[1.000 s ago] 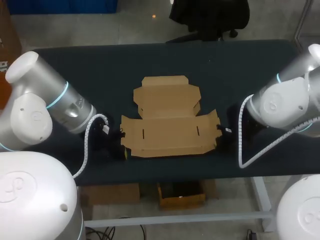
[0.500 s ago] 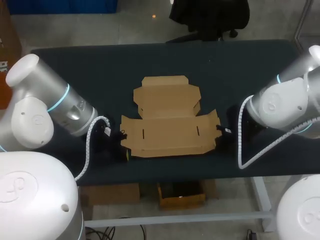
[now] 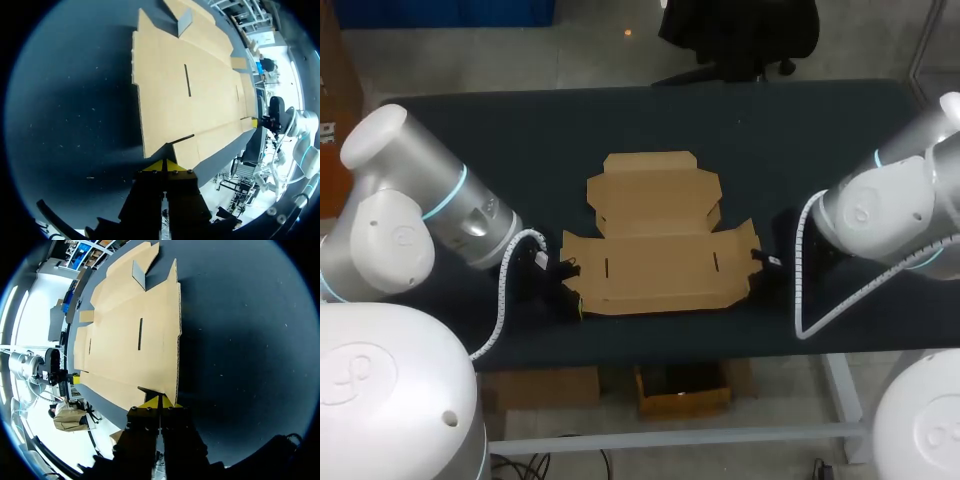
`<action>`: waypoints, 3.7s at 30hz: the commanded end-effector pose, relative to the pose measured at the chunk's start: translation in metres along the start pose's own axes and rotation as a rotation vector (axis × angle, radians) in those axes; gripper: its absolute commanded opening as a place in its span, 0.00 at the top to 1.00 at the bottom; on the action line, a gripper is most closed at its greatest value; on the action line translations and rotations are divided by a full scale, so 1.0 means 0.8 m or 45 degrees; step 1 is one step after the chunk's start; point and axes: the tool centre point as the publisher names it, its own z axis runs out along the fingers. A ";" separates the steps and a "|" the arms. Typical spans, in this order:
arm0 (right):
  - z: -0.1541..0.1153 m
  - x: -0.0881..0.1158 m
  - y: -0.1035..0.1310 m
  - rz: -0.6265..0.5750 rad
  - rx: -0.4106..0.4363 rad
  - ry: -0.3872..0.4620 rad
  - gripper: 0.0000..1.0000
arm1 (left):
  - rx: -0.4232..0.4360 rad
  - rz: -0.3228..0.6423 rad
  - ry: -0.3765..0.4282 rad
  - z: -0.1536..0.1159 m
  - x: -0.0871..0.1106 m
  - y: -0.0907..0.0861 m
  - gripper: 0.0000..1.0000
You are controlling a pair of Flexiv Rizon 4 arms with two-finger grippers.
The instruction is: Assemble the packaging by folding the flat box into shape, placing the metal phone stand inside, and closing the box properly
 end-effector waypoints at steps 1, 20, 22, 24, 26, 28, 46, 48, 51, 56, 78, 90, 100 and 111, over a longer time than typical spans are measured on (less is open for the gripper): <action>0.001 -0.001 0.002 -0.002 0.007 0.008 1.00 | -0.005 -0.004 -0.004 0.005 0.000 -0.002 1.00; 0.008 -0.003 0.007 0.004 0.025 0.015 1.00 | -0.011 -0.041 0.107 0.008 -0.003 -0.001 1.00; 0.008 -0.003 0.007 0.004 0.026 0.015 1.00 | -0.010 -0.040 0.112 0.008 -0.004 -0.001 1.00; 0.008 -0.003 0.008 0.004 0.028 0.015 1.00 | -0.009 -0.040 0.116 0.008 -0.004 -0.002 1.00; 0.009 -0.003 0.008 0.003 0.028 0.014 1.00 | -0.008 -0.041 0.121 0.008 -0.004 -0.002 1.00; 0.009 -0.002 0.009 0.002 0.029 0.013 1.00 | -0.009 -0.040 0.123 0.008 -0.004 -0.002 1.00; 0.007 -0.002 0.008 0.001 0.027 0.007 1.00 | -0.043 0.009 0.116 0.013 0.009 -0.005 1.00; 0.007 -0.002 0.008 0.001 0.027 0.007 1.00 | -0.047 0.013 0.114 0.014 0.010 -0.006 1.00; 0.007 -0.002 0.008 0.003 0.027 0.008 1.00 | -0.051 0.019 0.112 0.015 0.012 -0.006 1.00; 0.006 -0.003 0.007 0.003 0.026 0.007 1.00 | -0.050 0.030 0.110 0.014 0.016 -0.006 1.00; 0.009 0.003 0.006 -0.008 0.032 0.005 1.00 | -0.020 0.014 0.098 0.008 0.014 -0.004 1.00; 0.008 0.005 0.003 -0.012 0.033 -0.006 1.00 | -0.001 -0.010 0.100 0.002 0.003 -0.001 1.00; -0.004 -0.003 -0.001 0.016 0.016 -0.029 1.00 | 0.009 -0.018 0.090 0.000 0.001 0.002 1.00; -0.019 -0.013 -0.003 0.039 -0.021 -0.045 1.00 | 0.018 -0.019 0.084 -0.001 0.002 0.005 1.00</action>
